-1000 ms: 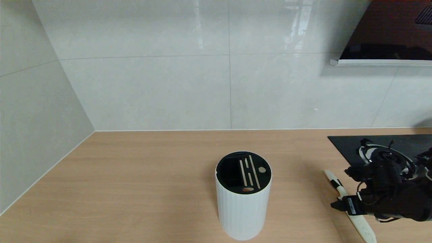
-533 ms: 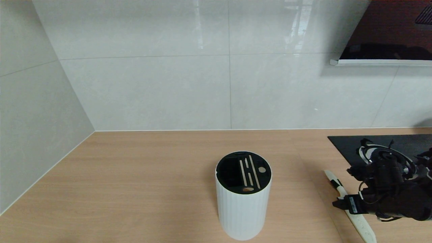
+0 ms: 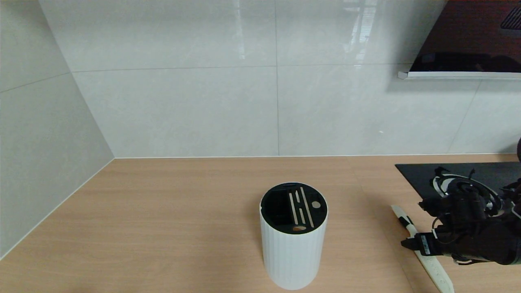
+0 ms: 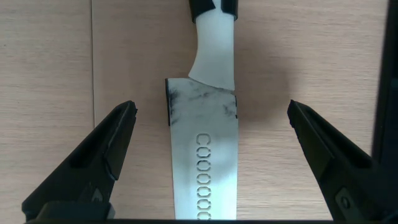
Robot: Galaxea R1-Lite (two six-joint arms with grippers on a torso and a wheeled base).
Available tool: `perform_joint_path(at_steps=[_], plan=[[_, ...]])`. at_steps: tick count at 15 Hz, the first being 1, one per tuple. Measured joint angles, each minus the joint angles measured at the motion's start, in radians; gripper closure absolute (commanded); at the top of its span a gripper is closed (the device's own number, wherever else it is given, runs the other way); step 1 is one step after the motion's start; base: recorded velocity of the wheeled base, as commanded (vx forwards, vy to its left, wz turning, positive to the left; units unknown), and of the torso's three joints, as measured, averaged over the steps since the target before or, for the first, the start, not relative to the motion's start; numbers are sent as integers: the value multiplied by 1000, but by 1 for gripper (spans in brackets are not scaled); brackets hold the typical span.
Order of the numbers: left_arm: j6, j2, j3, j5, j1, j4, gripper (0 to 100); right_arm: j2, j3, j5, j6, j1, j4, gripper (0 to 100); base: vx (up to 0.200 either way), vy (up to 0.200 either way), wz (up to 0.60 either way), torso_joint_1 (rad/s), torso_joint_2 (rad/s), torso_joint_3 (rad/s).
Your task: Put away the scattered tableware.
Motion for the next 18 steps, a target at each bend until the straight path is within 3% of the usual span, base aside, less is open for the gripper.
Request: perform_joint_path(at_steps=[18], plan=[[0, 0, 0, 0, 0, 0, 0, 34, -15, -1, 1, -4, -5, 0, 0, 0, 0, 0, 0, 0]])
